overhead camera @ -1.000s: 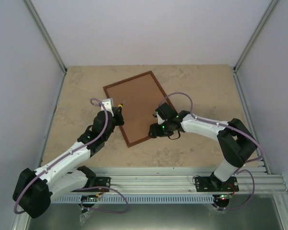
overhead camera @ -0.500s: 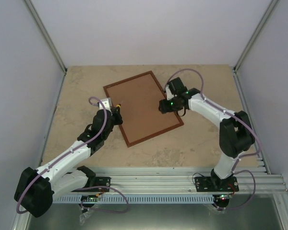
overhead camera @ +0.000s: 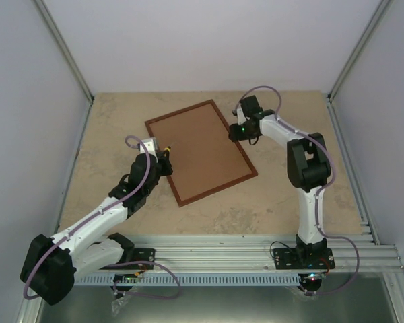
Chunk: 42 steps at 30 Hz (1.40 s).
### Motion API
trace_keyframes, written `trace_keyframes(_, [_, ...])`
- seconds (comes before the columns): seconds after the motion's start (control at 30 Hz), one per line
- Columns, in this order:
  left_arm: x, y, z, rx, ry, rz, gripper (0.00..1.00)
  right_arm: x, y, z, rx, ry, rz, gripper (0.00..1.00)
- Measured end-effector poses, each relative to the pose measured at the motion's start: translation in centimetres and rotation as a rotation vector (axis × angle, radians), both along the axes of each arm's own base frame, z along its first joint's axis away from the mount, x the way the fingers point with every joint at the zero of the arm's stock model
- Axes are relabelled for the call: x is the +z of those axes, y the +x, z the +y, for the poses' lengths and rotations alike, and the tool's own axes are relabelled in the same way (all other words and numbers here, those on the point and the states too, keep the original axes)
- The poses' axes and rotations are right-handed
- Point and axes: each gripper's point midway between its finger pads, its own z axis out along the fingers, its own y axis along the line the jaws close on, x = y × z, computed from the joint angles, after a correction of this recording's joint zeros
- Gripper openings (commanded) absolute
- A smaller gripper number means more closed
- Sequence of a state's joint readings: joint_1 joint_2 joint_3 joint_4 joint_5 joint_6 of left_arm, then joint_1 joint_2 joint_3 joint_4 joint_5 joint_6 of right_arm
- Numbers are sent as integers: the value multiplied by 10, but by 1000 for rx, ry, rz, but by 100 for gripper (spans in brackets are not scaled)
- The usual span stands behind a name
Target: Take the photo out of the frame
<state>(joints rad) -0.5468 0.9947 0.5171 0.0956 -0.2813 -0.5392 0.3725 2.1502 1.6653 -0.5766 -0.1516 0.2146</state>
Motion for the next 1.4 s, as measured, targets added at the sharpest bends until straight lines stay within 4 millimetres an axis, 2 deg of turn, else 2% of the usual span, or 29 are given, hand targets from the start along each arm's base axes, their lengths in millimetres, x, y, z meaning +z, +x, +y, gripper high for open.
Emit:
trace_keyframes(0.13, [0,0,0,-3,0,1,0,-13,10,6,21,1,6,49])
trace_keyframes(0.4, [0,0,-1,-6,-1,1,0,-31,14,8,42,1,22,31])
trace_keyframes(0.63, [0,-1,-2,-14,-3,2,0,-32,17,3,31,7,11,13])
trace_keyframes(0.77, [1,-1,-3,-18,-6,0,0,-32,11,-2,24,10,-5,6])
trace_keyframes(0.93, [3,-2,-4,-24,-12,-5,0,-32,-20,-21,-52,15,29,4])
trace_keyframes(1.2, [6,-3,-3,-26,-17,-10,0,-34,-101,-88,-301,3,141,5])
trace_keyframes(1.4, [6,-4,-3,-27,-17,-8,0,-33,-149,-124,-477,-4,174,7])
